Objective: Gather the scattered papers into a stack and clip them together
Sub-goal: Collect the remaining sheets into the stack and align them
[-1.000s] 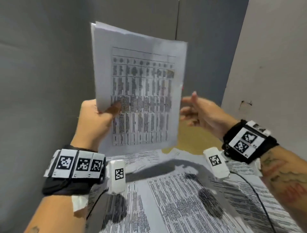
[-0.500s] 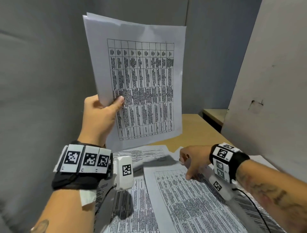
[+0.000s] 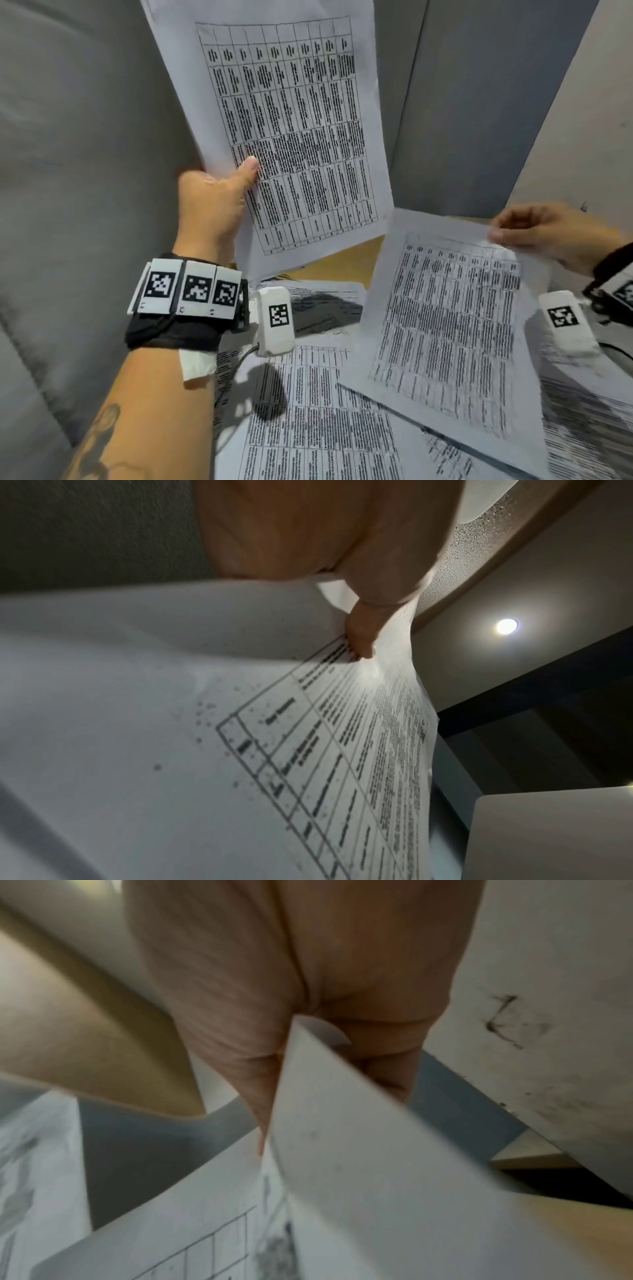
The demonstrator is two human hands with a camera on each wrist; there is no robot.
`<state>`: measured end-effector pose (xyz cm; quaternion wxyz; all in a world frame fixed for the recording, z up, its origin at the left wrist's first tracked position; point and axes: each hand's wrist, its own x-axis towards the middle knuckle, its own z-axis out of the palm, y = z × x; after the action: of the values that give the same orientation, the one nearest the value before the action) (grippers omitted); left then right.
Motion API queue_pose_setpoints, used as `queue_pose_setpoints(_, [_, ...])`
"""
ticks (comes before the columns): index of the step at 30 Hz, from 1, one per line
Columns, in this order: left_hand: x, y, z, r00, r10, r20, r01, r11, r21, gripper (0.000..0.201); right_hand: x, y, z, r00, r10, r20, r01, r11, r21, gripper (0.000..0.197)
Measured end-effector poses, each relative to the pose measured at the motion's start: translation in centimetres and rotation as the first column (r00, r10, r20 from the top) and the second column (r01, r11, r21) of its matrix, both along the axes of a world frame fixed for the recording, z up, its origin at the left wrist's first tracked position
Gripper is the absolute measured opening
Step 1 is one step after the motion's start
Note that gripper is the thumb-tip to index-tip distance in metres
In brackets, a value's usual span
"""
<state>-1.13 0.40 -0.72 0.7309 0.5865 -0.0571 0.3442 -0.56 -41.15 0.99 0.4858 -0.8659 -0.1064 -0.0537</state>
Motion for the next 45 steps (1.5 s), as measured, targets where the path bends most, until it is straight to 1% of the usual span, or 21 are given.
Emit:
queue_pose_setpoints(2, [0.0,-0.1,0.1,1.000,0.016,0.012,-0.016,1.000,-0.013,0.037,-0.1,-1.1,-0.4,0.997,0.013,-0.080,-0.011,1.000,0.028,0.066])
queue_pose_setpoints(3, [0.0,-0.1,0.2,1.000,0.024,0.015,-0.023,1.000,-0.017,0.038,-0.2,-1.1,-1.1,0.991,0.029,-0.132,-0.033,0.999,-0.021,0.069])
queue_pose_setpoints(4, [0.0,0.0,0.2,0.999,0.032,0.011,-0.032,0.999,-0.016,0.039,-0.3,-0.9,-1.9,0.984,0.039,-0.171,-0.057,0.993,-0.101,0.067])
queue_pose_setpoints(6, [-0.2,-0.1,0.4,0.999,0.036,0.005,-0.035,0.999,-0.017,0.040,-0.7,1.1,-3.5,0.975,0.045,-0.217,-0.100,0.963,-0.249,0.048])
queue_pose_setpoints(9, [-0.3,-0.2,0.5,0.999,0.019,0.036,-0.017,0.999,-0.034,0.023,-1.3,5.8,-6.0,0.952,0.119,-0.282,-0.209,0.925,-0.316,0.015])
queue_pose_setpoints(10, [-0.2,-0.3,0.4,0.999,0.016,0.046,-0.014,0.999,-0.037,0.024,-1.3,7.4,-7.0,0.945,0.146,-0.292,-0.244,0.909,-0.338,0.012])
queue_pose_setpoints(12, [0.0,-0.3,0.2,0.999,0.006,0.042,-0.005,1.000,-0.030,0.032,-0.9,10.4,-8.6,0.948,0.168,-0.270,-0.274,0.862,-0.426,0.016])
queue_pose_setpoints(15, [0.0,-0.4,0.1,0.999,-0.019,0.034,0.020,1.000,-0.013,0.031,-0.6,14.2,-9.8,0.965,0.188,-0.181,-0.259,0.773,-0.579,0.013])
queue_pose_setpoints(16, [0.2,-0.4,0.0,0.999,-0.020,0.025,0.020,1.000,-0.010,0.029,-0.8,15.2,-9.7,0.970,0.188,-0.155,-0.244,0.745,-0.621,0.016])
queue_pose_setpoints(18, [0.2,-0.4,-0.1,1.000,-0.016,0.011,0.016,1.000,0.002,0.036,-1.0,16.6,-9.6,0.967,0.186,-0.172,-0.253,0.699,-0.669,0.033])
queue_pose_setpoints(20, [0.3,-0.3,-0.1,1.000,-0.027,0.009,0.027,1.000,-0.004,0.042,-1.4,17.4,-9.4,0.944,0.176,-0.280,-0.326,0.639,-0.697,0.061])
queue_pose_setpoints(22, [0.5,-0.3,-0.2,0.999,-0.040,0.014,0.041,0.999,-0.022,0.041,-2.0,18.2,-9.4,0.923,0.168,-0.345,-0.379,0.541,-0.751,0.091])
queue_pose_setpoints(24, [0.5,-0.4,-0.2,0.999,-0.041,0.016,0.041,0.999,-0.025,0.042,-2.4,18.9,-9.3,0.922,0.167,-0.349,-0.385,0.489,-0.783,0.101])
queue_pose_setpoints(26, [0.5,-0.5,-0.2,1.000,-0.029,0.008,0.029,1.000,-0.012,0.044,-2.3,19.6,-9.1,0.915,0.150,-0.376,-0.398,0.501,-0.769,0.097])
queue_pose_setpoints(28, [0.5,-0.5,-0.1,1.000,-0.025,-0.002,0.025,1.000,-0.005,0.044,-2.1,20.0,-8.9,0.901,0.143,-0.409,-0.421,0.508,-0.752,0.082])
queue_pose_setpoints(33, [0.3,-0.7,-0.1,0.999,-0.037,0.000,0.037,0.999,0.002,0.038,-1.8,20.8,-9.4,0.891,0.116,-0.440,-0.405,0.644,-0.650,0.056])
queue_pose_setpoints(35, [0.2,-0.7,0.0,0.999,-0.037,0.003,0.037,0.999,0.001,0.039,-1.9,21.1,-9.7,0.899,0.162,-0.407,-0.410,0.638,-0.652,0.044])
queue_pose_setpoints(38, [0.2,-0.6,0.1,1.000,-0.029,0.001,0.029,1.000,-0.008,0.041,-2.4,20.6,-9.2,0.925,0.228,-0.305,-0.377,0.667,-0.642,0.043])
queue_pose_setpoints(40, [0.1,-0.3,0.2,1.000,-0.018,-0.004,0.017,1.000,-0.018,0.042,-3.1,19.4,-7.9,0.936,0.273,-0.221,-0.349,0.647,-0.678,0.033])
queue_pose_setpoints(42, [0.1,-0.1,0.2,1.000,-0.019,0.010,0.019,0.999,-0.028,0.040,-3.8,17.6,-6.1,0.935,0.319,-0.152,-0.322,0.594,-0.737,0.026])
queue_pose_setpoints(45, [0.1,0.2,0.1,1.000,-0.004,0.010,0.005,1.000,-0.016,0.037,-5.1,14.5,-2.8,0.939,0.341,-0.050,-0.241,0.543,-0.805,0.036])
